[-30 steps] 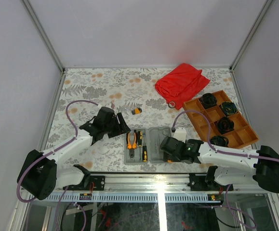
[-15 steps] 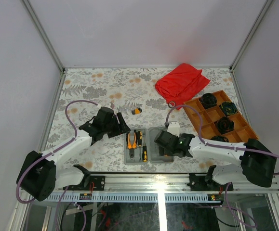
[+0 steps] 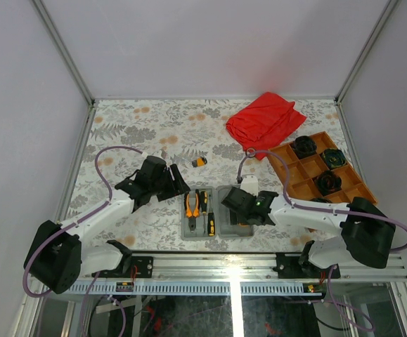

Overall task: Sort the tools into containers
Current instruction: Place the engineering item in the storage box.

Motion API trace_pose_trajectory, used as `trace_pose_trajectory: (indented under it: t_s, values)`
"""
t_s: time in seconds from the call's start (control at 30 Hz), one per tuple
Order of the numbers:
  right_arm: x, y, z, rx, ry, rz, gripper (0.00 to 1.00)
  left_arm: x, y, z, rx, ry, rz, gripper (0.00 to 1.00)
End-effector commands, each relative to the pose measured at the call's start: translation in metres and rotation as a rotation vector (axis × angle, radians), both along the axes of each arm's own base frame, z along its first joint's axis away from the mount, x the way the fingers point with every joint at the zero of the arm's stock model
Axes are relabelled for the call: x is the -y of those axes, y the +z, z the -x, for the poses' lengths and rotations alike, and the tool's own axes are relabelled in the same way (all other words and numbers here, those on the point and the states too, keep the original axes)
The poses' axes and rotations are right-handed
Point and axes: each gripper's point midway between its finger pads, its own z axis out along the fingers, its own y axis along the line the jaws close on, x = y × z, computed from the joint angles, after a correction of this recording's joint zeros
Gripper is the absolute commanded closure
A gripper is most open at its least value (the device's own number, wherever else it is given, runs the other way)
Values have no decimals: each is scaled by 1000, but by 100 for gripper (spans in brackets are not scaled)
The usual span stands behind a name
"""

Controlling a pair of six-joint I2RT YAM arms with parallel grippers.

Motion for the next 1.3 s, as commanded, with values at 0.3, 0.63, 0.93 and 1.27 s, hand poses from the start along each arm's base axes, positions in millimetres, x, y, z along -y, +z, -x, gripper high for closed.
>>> trace_pose_trajectory:
  t_s: [0.3, 0.63, 0.93, 1.27]
  values:
    - [-8, 4, 27, -111, -11, -121, 64, -1, -6, 0, -1, 7, -7, 40]
    - [-12, -10, 36, -160, 0, -121, 55, 1, -6, 0, -1, 0, -2, 40]
    - [-8, -10, 38, -162, 8, -103, 40, 2, -11, 2, -12, -2, 2, 39]
    - [-19, 1, 36, -137, 57, -164, 28, 3, -12, 1, -14, -6, 5, 40]
